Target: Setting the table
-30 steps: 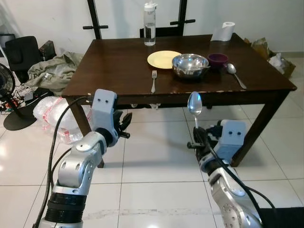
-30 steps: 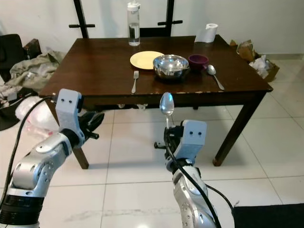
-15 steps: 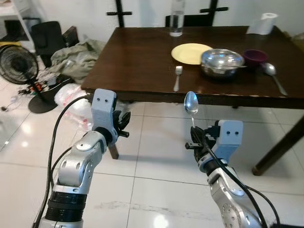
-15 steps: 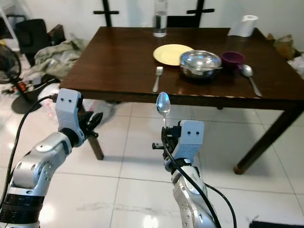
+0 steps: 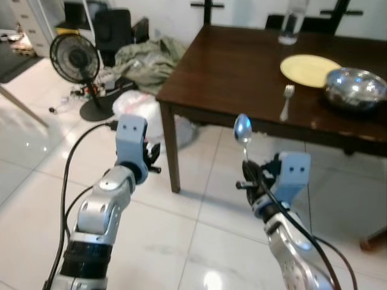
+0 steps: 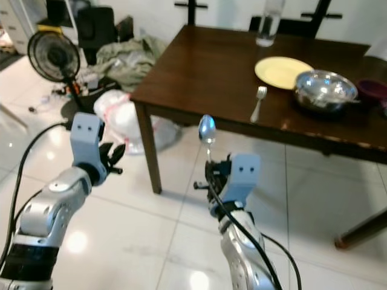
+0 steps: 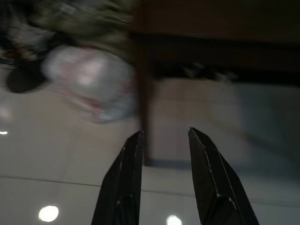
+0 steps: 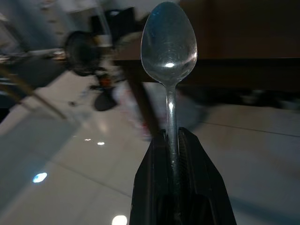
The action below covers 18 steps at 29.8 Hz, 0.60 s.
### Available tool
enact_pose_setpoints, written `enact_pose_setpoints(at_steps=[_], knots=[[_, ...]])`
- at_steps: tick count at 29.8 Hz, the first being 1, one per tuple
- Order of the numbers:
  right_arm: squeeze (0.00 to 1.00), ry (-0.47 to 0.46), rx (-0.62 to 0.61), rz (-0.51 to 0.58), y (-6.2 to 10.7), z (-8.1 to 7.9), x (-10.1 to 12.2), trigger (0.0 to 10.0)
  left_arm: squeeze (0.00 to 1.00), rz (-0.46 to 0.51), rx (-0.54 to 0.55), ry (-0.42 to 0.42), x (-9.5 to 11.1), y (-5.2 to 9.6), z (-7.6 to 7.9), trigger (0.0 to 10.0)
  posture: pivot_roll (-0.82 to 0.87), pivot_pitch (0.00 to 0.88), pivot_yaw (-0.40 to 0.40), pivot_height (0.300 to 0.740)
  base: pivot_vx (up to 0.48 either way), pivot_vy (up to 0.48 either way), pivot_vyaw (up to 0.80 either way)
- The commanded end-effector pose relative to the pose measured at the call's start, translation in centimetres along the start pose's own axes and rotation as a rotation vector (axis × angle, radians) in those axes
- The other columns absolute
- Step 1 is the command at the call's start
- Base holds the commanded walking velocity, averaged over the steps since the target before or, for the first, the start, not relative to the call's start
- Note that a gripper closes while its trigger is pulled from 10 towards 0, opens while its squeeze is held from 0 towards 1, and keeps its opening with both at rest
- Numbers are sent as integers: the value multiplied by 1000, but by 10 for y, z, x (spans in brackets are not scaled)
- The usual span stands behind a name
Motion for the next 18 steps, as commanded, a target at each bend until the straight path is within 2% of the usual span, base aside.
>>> enact_pose_setpoints(at_steps=[1, 10, 14, 15, 17, 18], knots=[[0, -8, 12, 3, 2, -3, -1, 10000, 0, -24, 27, -1, -9, 2, -7, 10000, 55, 158, 138, 740, 0, 0, 800], [0, -12, 4, 3, 1, -2, -1, 10000, 0, -23, 50, -8, -8, 0, -9, 10000, 56, 153, 139, 740, 0, 0, 799], [0, -11, -1, -1, 1, -2, -2, 10000, 0, -33, 95, -19, -10, -1, -15, 10000, 54, 149, 138, 740, 0, 0, 791], [0, -12, -2, -4, 0, -2, -2, 10000, 0, -37, 134, -29, -11, -2, -21, 10000, 53, 148, 138, 740, 0, 0, 0], [0, -13, -2, -5, 0, -2, -2, 10000, 0, -38, 143, -32, -11, -2, -22, 10000, 53, 148, 138, 740, 0, 0, 0], [0, -14, 1, -6, 0, -3, -3, 10000, 0, -41, 164, -33, -11, -2, -26, 10000, 53, 145, 137, 740, 469, 0, 0]])
Point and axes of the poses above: a point about 5 cm out from each wrist's last joint towards the gripper, its own y axis pointing back from the gripper into the wrist, its own x axis along the axis of the wrist's last joint, z = x × y, the point moved 5 cm from there along -y, pointing out of the wrist towards the gripper, and after that the axes turned 5 degrees about -y, right-handed, at the moved point
